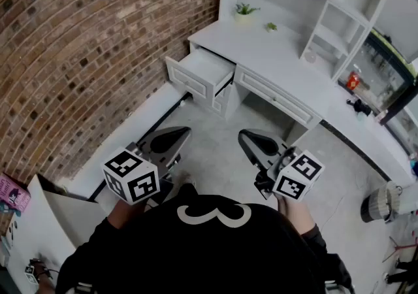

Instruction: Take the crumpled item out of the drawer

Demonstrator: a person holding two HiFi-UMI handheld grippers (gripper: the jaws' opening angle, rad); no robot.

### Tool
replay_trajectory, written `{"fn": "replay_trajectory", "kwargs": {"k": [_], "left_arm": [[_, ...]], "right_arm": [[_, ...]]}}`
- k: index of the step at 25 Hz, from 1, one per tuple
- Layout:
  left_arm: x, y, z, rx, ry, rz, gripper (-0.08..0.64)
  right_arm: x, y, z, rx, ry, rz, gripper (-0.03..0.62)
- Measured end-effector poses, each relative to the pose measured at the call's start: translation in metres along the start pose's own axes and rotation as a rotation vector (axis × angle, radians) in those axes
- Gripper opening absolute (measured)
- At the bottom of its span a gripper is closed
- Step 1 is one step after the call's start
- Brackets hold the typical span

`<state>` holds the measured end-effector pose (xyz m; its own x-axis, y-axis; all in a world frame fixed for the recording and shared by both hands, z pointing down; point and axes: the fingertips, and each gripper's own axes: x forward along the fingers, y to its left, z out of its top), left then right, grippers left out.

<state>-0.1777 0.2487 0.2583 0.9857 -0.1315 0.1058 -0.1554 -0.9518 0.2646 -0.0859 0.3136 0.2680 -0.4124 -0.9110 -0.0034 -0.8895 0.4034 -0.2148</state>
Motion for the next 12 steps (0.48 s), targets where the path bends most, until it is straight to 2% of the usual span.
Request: {"fn": "replay_trajectory", "kwargs": {"k": [7,12], "left_arm": [[0.002,0.003,-0.006,0.02,0.021,0.03,0.003],[0.008,0.019,-0.01,0.042,0.031,0.065,0.003]], "right_arm": [[-0.016,-0.008,-0.003,-0.012,0.005,-0.056,0.009],[-0.022,-0.029,-0.005,0.064,-0.047,-0.112,0.011]]}}
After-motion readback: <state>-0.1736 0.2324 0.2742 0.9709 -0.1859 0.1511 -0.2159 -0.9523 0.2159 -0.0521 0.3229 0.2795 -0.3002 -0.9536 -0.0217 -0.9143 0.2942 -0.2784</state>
